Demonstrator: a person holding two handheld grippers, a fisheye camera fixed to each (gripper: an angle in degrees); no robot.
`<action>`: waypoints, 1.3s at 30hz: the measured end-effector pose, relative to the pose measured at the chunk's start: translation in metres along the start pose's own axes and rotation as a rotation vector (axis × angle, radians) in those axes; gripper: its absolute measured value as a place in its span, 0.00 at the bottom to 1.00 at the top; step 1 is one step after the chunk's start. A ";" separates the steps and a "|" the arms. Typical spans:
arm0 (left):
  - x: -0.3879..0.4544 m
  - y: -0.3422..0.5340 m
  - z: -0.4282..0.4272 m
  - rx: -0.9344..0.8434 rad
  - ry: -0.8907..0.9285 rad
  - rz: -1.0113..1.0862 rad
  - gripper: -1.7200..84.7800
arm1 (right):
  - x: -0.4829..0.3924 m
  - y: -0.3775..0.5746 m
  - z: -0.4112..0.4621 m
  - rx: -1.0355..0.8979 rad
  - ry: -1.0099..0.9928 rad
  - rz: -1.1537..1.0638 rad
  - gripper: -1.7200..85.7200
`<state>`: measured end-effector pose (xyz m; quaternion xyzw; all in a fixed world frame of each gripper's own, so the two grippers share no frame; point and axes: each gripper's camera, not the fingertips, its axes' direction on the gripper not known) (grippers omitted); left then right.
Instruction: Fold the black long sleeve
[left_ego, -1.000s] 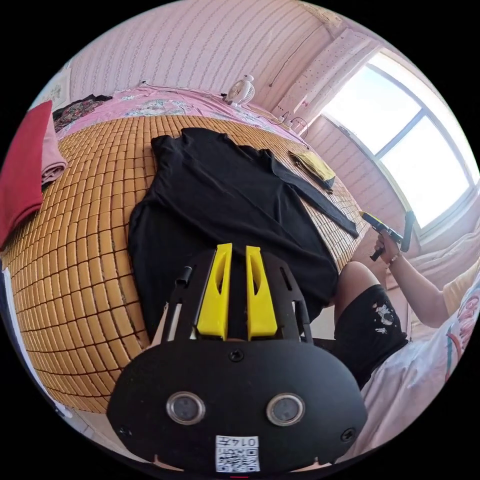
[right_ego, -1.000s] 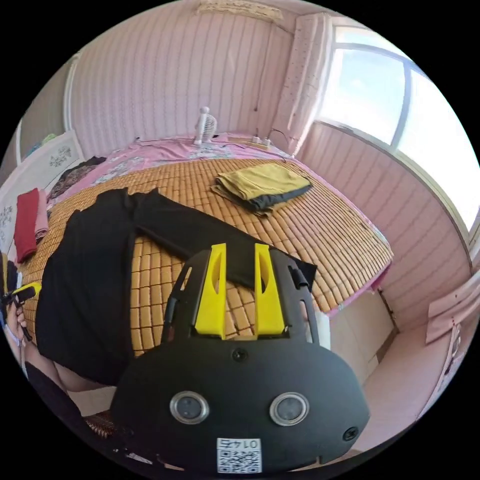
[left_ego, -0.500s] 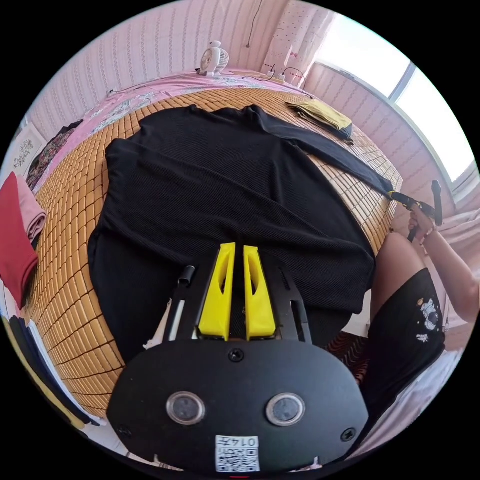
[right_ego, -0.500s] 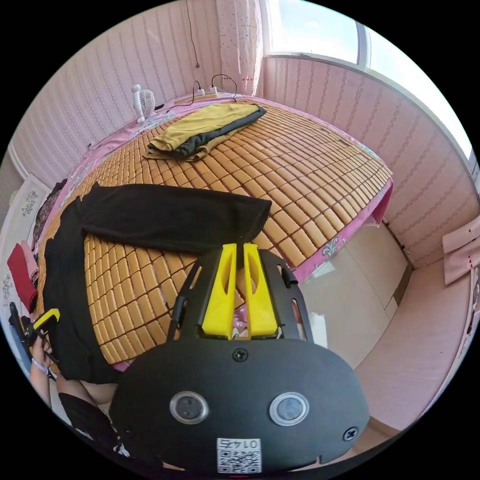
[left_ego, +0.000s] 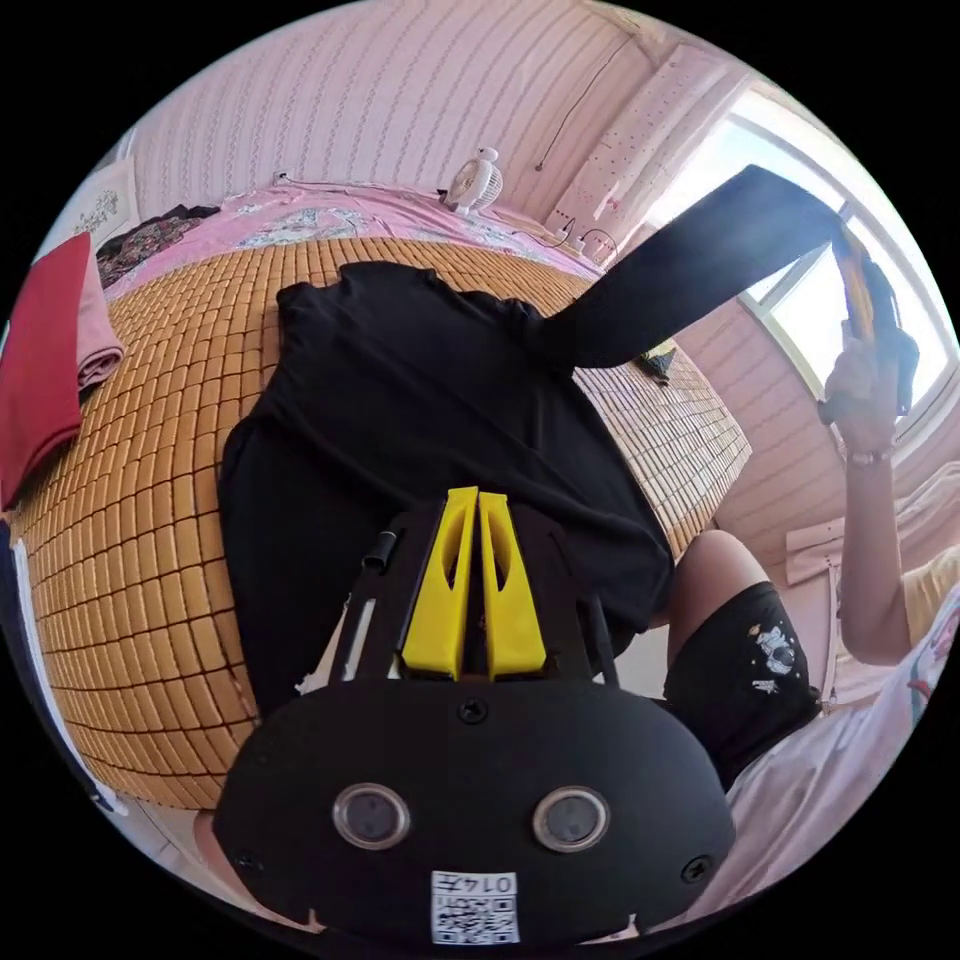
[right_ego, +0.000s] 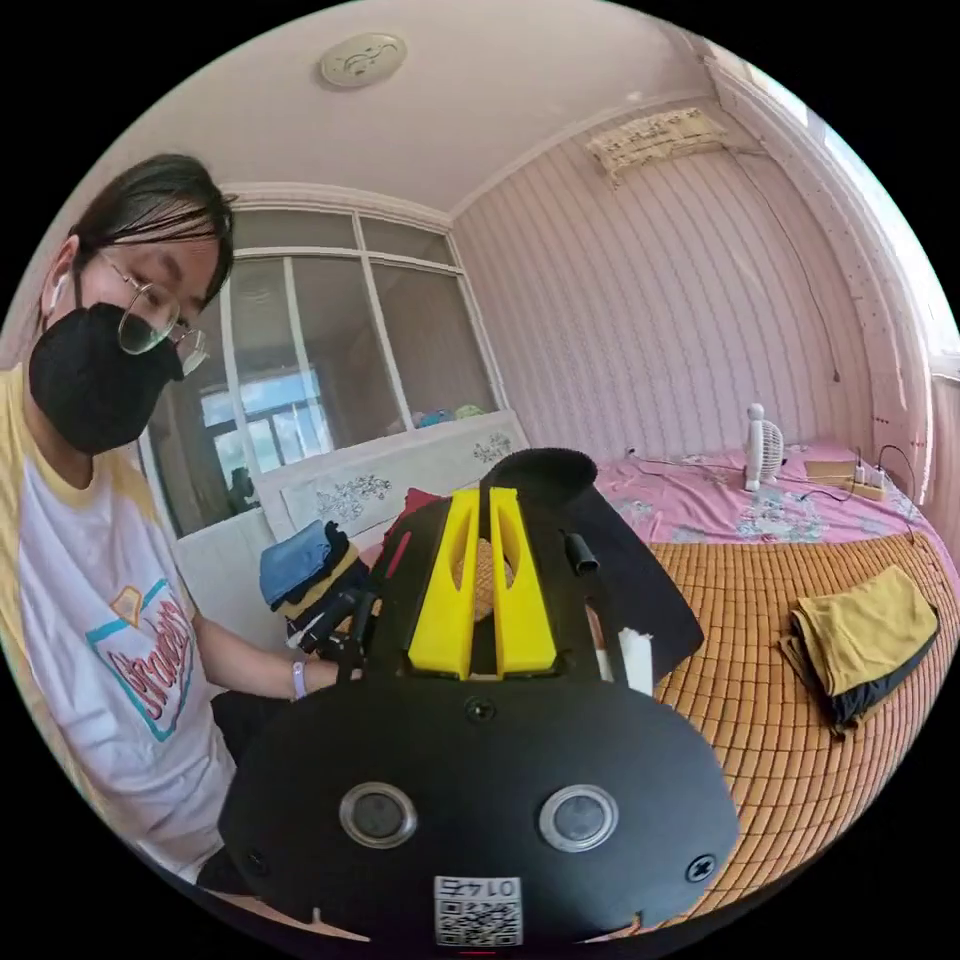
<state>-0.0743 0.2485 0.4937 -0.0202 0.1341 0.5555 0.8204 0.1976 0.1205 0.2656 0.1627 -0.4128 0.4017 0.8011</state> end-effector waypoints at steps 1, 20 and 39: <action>-0.006 0.007 -0.015 0.021 0.010 -0.018 0.01 | -0.018 0.007 0.025 -0.045 -0.109 -0.031 0.04; -0.035 0.029 -0.024 -0.153 -0.032 -0.099 0.11 | -0.015 0.161 0.172 -0.754 -0.119 0.166 0.10; -0.049 0.001 -0.063 -0.233 -0.074 -0.140 0.07 | -0.006 0.158 0.193 -0.806 -0.120 0.236 0.09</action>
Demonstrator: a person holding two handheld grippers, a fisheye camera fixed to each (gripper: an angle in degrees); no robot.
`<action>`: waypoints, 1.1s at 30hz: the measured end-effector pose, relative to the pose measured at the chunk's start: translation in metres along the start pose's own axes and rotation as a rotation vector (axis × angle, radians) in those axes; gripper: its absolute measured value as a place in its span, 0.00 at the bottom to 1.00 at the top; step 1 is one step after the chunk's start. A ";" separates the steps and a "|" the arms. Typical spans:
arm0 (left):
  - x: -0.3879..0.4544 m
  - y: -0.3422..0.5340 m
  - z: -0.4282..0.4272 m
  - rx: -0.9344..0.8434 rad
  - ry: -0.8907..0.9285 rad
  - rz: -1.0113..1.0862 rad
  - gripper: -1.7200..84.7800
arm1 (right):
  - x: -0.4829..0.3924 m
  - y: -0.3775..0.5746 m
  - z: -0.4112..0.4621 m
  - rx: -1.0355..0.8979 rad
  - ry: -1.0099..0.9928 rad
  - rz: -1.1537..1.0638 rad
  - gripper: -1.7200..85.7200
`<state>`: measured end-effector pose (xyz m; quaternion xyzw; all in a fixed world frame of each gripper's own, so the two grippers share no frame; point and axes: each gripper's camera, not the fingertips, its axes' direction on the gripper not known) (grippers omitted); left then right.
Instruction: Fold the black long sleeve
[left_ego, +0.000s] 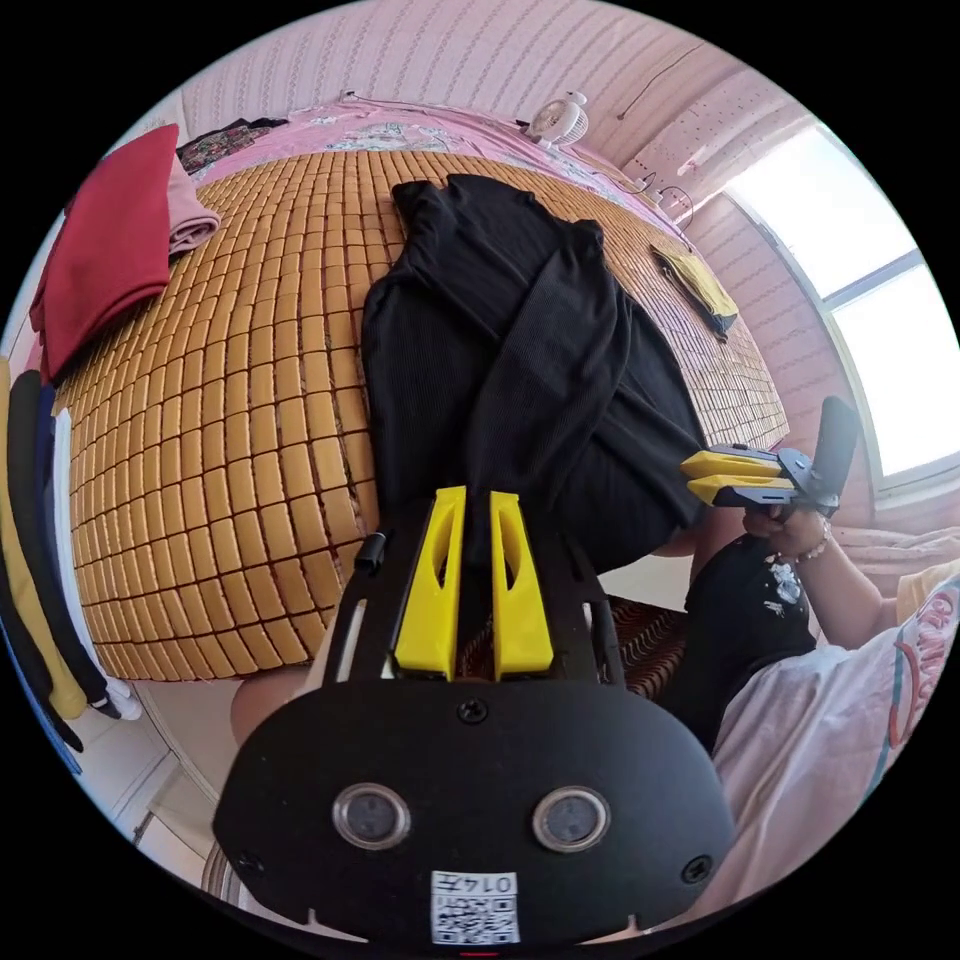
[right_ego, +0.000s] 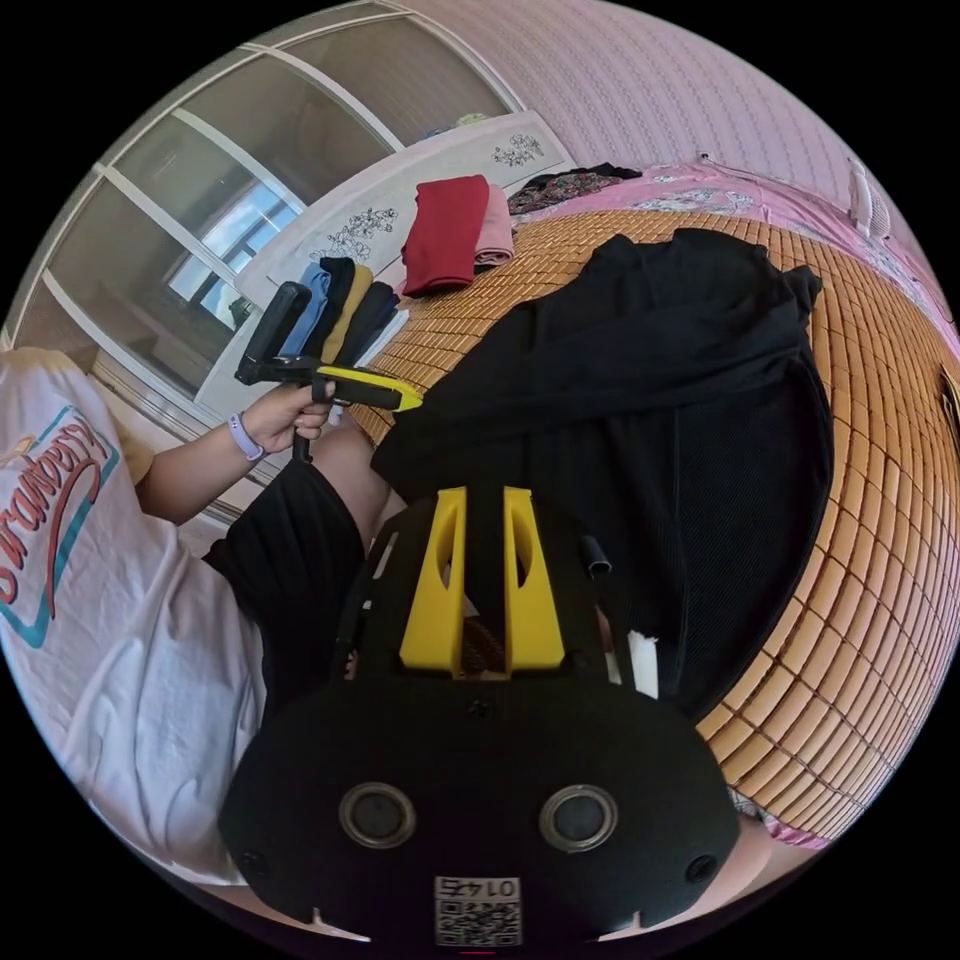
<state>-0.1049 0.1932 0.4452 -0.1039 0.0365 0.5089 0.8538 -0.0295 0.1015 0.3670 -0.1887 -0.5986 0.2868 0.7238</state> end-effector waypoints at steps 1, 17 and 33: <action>0.000 -0.001 0.000 -0.008 -0.023 0.004 0.07 | -0.001 -0.002 0.000 -0.003 0.009 -0.003 0.10; -0.077 -0.071 -0.044 0.208 -0.010 -0.010 0.08 | 0.083 -0.086 -0.056 0.228 0.359 0.102 0.12; -0.141 -0.330 0.043 0.148 0.179 -0.142 0.09 | 0.262 -0.244 -0.048 0.209 0.344 0.475 0.07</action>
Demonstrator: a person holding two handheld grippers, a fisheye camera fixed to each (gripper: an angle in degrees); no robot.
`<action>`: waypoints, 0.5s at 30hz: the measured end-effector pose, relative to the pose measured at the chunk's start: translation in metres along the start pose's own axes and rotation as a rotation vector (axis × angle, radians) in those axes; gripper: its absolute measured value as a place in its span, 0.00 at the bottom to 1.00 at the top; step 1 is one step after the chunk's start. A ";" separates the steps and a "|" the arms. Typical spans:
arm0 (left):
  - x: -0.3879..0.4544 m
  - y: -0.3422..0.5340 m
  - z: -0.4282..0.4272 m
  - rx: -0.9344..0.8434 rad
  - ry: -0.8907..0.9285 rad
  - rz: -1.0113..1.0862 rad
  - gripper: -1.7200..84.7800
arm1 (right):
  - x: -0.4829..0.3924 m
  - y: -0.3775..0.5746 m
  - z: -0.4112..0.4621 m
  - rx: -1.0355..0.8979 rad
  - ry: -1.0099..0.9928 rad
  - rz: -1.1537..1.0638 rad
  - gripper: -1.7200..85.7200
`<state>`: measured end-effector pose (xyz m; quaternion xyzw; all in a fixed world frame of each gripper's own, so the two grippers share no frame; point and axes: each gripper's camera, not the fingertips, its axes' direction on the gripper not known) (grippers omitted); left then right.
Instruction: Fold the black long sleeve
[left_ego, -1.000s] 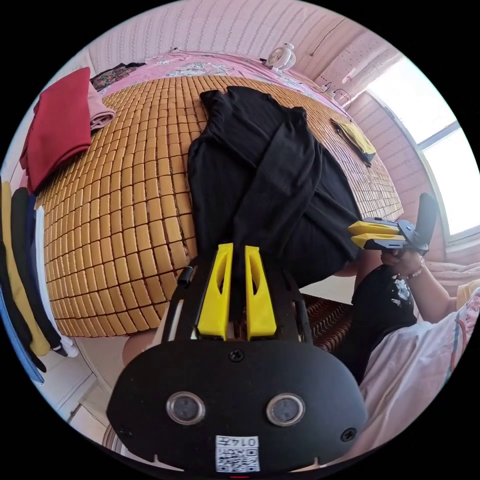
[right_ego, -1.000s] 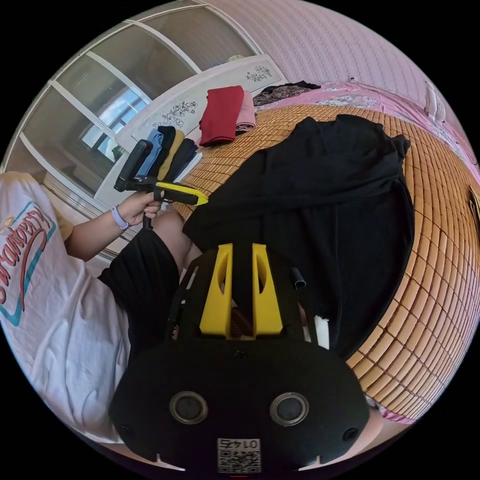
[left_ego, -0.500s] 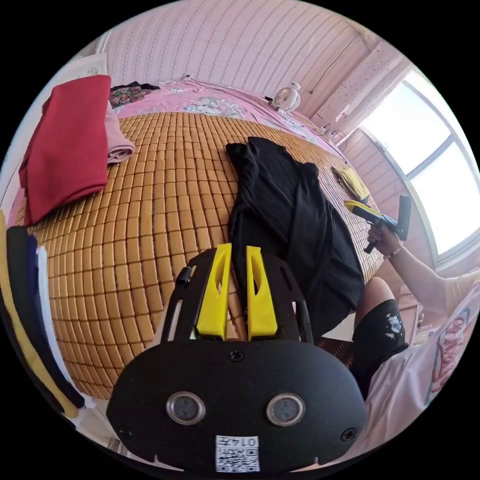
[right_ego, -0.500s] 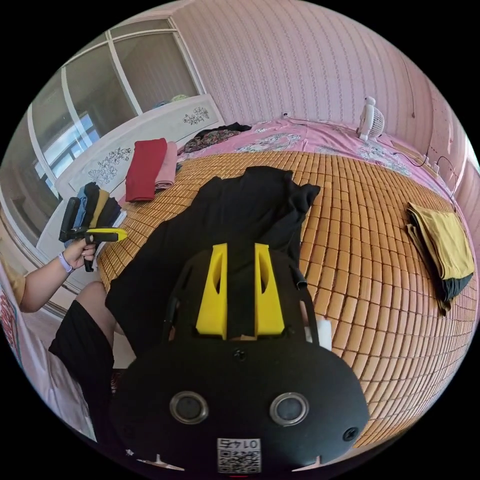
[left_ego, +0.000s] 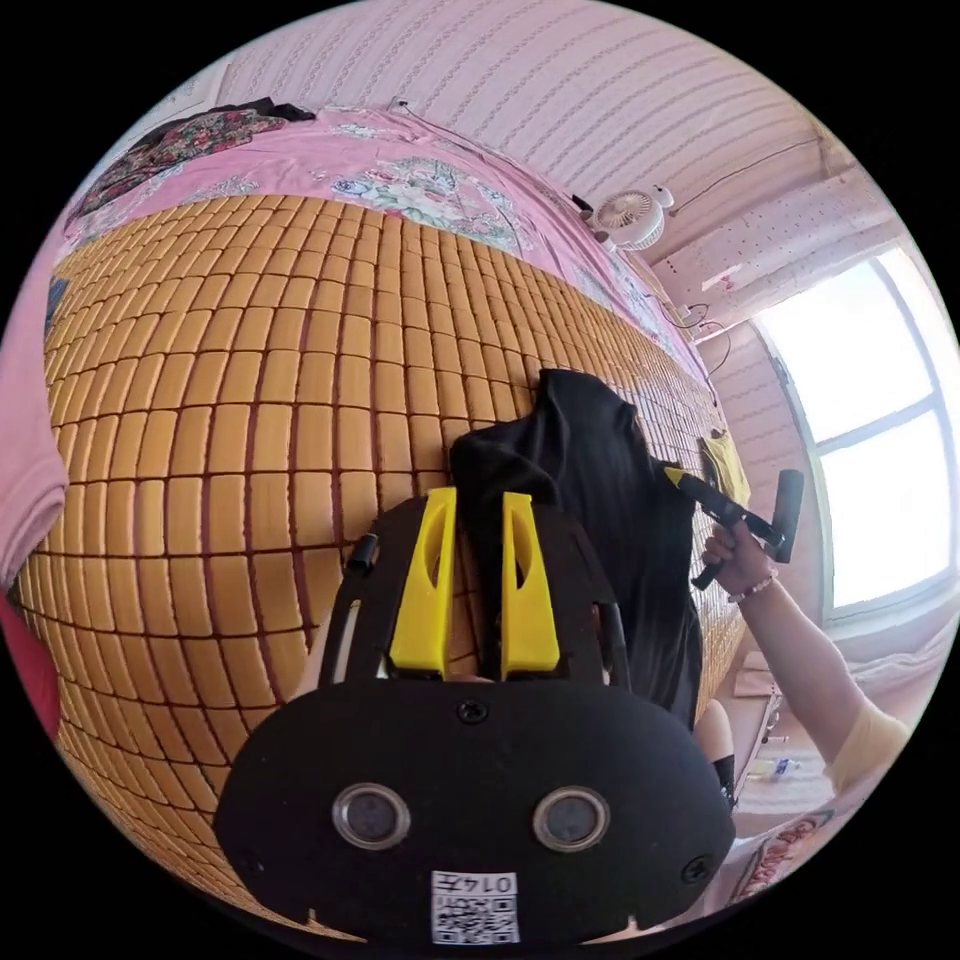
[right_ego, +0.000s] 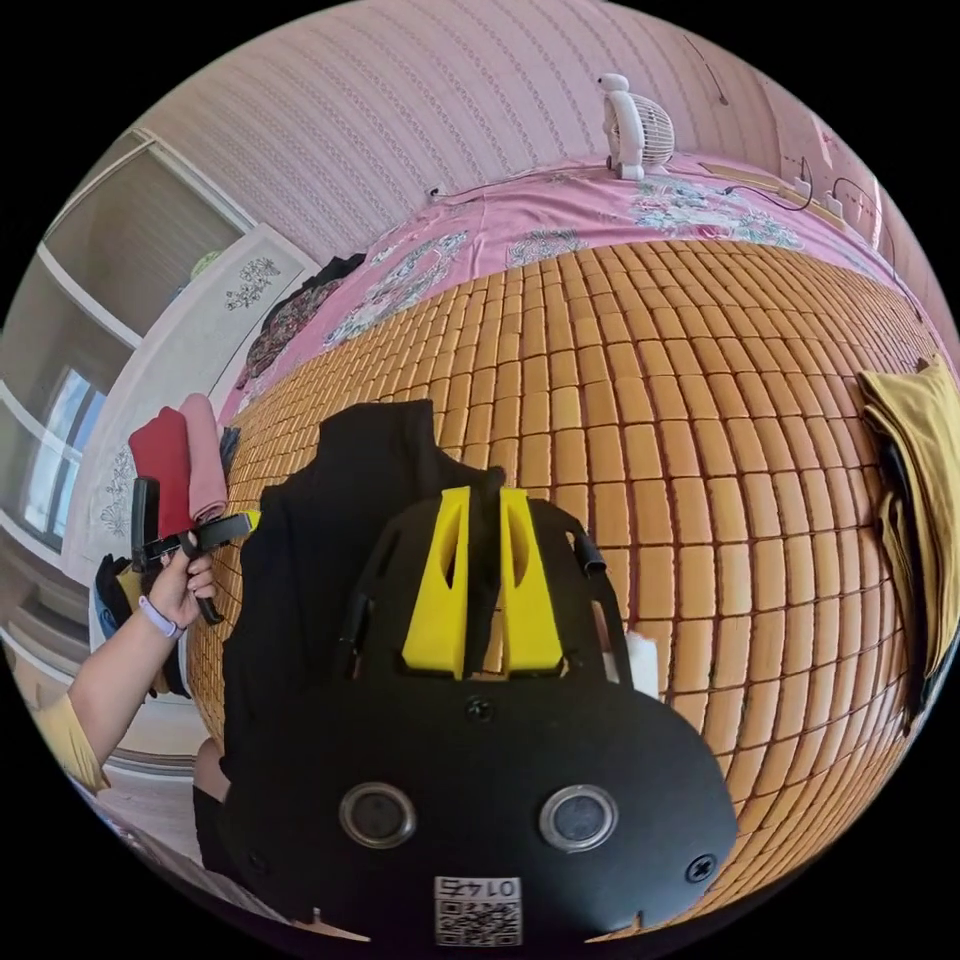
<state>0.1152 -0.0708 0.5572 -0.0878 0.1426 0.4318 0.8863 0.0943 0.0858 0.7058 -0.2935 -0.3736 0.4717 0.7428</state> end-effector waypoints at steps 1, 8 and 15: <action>-0.003 -0.008 0.006 -0.026 0.052 -0.011 0.06 | -0.004 -0.007 -0.004 0.004 0.003 -0.021 0.06; 0.006 -0.019 -0.034 0.125 0.210 0.015 0.01 | -0.029 -0.032 -0.074 0.192 -0.053 -0.091 0.05; 0.042 0.074 -0.107 0.233 0.266 0.334 0.03 | -0.071 0.050 -0.190 0.347 -0.220 -0.374 0.05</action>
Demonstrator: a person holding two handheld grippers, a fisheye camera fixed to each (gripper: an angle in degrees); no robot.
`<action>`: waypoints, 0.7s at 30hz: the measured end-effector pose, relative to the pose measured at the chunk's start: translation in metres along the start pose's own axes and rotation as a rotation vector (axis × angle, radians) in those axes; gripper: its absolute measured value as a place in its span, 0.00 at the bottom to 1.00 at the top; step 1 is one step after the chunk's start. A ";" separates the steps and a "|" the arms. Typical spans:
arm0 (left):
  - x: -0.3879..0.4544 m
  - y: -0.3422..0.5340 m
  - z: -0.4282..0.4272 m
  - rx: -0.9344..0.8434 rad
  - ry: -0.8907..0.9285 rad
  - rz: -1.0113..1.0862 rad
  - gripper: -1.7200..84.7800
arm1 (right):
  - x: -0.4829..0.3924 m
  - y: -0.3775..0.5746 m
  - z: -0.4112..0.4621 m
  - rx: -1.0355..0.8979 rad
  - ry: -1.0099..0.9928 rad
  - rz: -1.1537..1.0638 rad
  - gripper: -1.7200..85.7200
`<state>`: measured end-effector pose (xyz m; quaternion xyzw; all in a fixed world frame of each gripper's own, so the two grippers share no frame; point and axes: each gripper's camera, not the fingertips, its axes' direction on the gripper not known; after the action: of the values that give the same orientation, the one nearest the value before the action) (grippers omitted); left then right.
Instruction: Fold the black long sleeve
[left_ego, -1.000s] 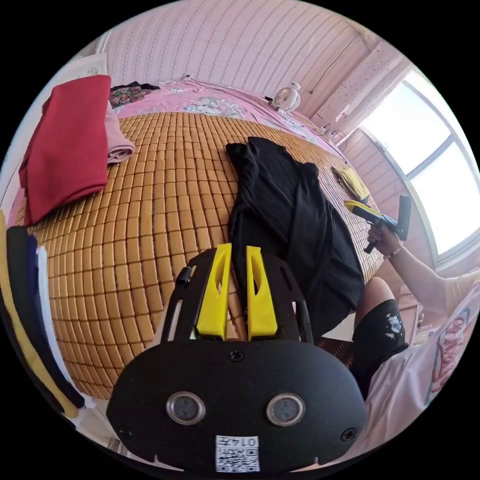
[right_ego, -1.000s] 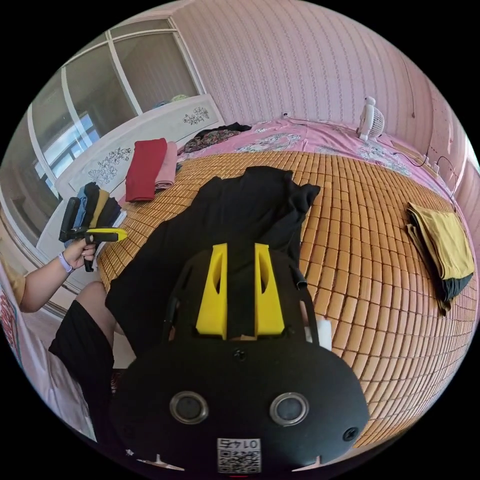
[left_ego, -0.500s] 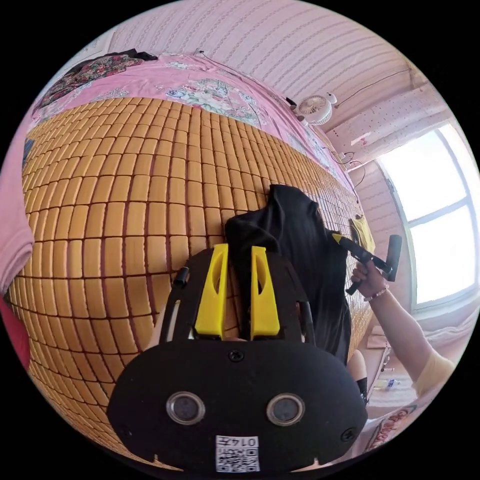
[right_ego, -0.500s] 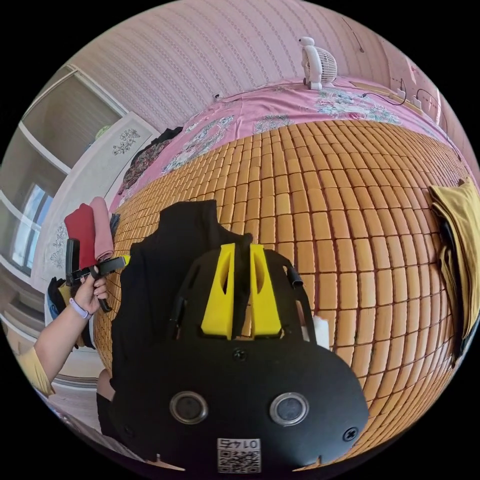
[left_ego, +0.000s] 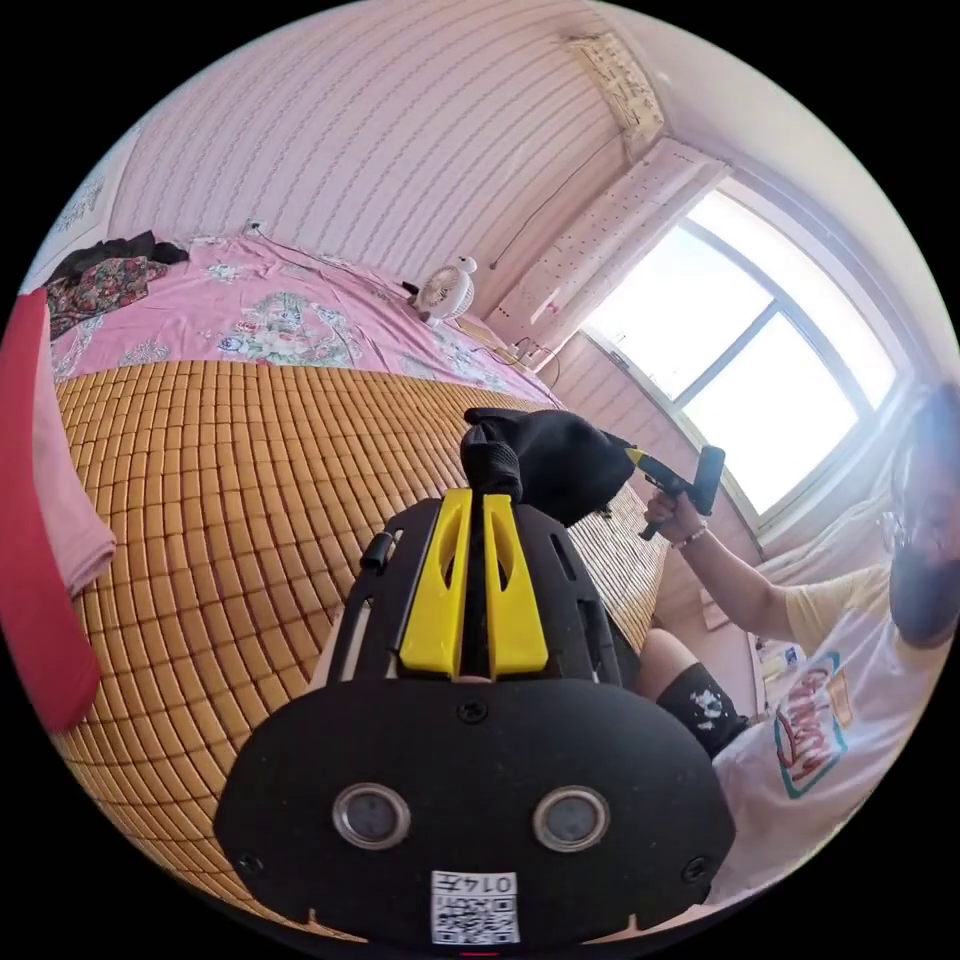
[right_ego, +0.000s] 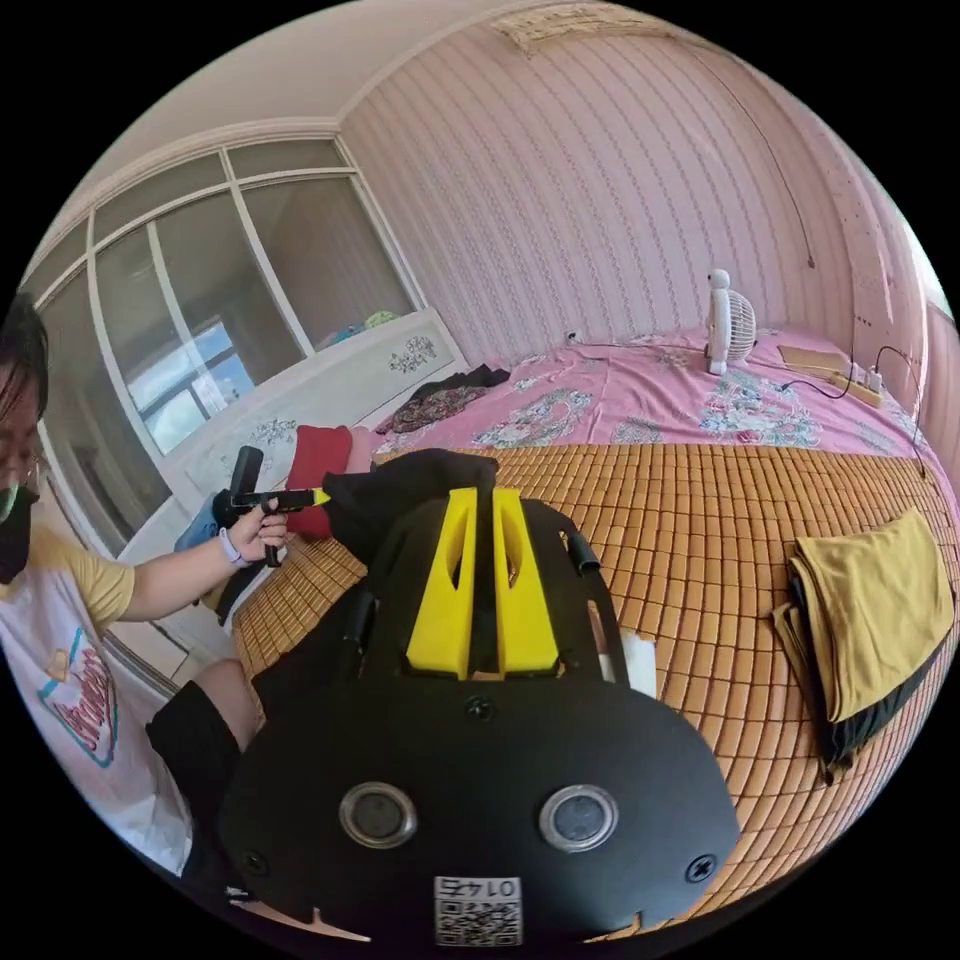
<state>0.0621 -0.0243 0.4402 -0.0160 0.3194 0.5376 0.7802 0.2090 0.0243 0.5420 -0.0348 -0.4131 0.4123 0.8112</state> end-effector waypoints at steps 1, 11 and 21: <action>0.011 0.029 -0.010 -0.024 0.016 0.009 0.04 | -0.020 0.019 -0.019 -0.039 -0.036 -0.066 0.06; 0.034 0.236 -0.030 -0.236 -0.115 -0.306 0.07 | -0.097 0.143 -0.039 -0.433 0.074 0.102 0.11; 0.162 0.214 0.120 -0.403 -0.101 0.213 0.01 | -0.188 0.027 0.129 -0.542 0.122 -0.247 0.03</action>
<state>-0.0261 0.2439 0.5206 -0.1105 0.1660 0.6701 0.7150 0.0414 -0.1256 0.4958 -0.2242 -0.4599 0.1824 0.8396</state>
